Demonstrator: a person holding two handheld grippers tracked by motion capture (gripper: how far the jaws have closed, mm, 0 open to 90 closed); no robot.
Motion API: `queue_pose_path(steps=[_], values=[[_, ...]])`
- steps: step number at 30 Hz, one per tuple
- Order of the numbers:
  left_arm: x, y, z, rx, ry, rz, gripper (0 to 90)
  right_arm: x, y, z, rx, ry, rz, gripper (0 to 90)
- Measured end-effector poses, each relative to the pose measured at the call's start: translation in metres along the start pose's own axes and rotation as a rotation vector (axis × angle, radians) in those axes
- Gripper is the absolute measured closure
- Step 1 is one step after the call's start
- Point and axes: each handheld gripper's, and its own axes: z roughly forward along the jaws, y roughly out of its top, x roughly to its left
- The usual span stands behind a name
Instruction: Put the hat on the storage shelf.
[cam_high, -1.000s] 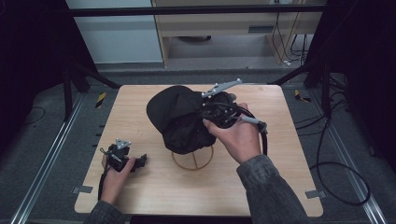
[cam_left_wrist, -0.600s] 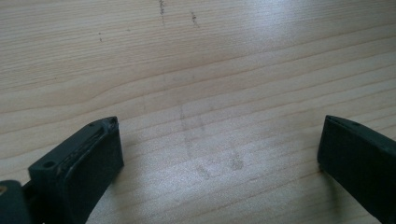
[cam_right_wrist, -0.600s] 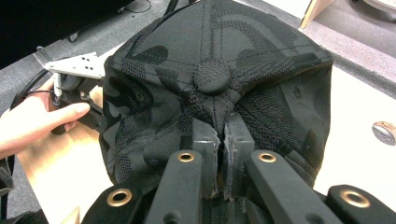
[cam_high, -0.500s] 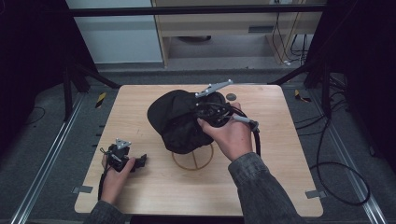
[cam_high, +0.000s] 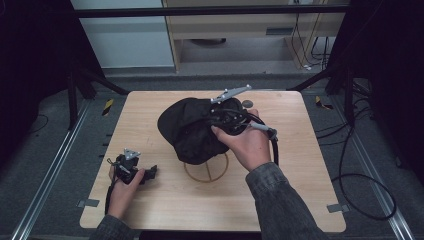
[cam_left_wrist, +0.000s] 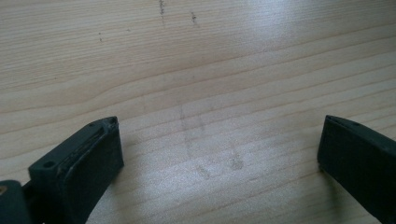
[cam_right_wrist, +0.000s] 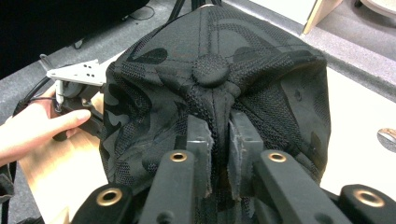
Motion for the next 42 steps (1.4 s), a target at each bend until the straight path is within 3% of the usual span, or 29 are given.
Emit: queue_pose_path(steps=[10,24,42], values=[[0.000,0.000,0.000,-0.001,0.000,0.000,0.0,-0.003,0.000,-0.001,-0.021,-0.011,0.011,68.5],[0.000,0.000,0.000,0.000,-0.002,0.002,0.0,-0.005,0.000,-0.005,-0.048,-0.002,0.032,63.5],[0.000,0.000,0.000,0.000,-0.002,0.002,0.0,-0.016,-0.011,-0.025,-0.047,-0.034,0.052,58.9]])
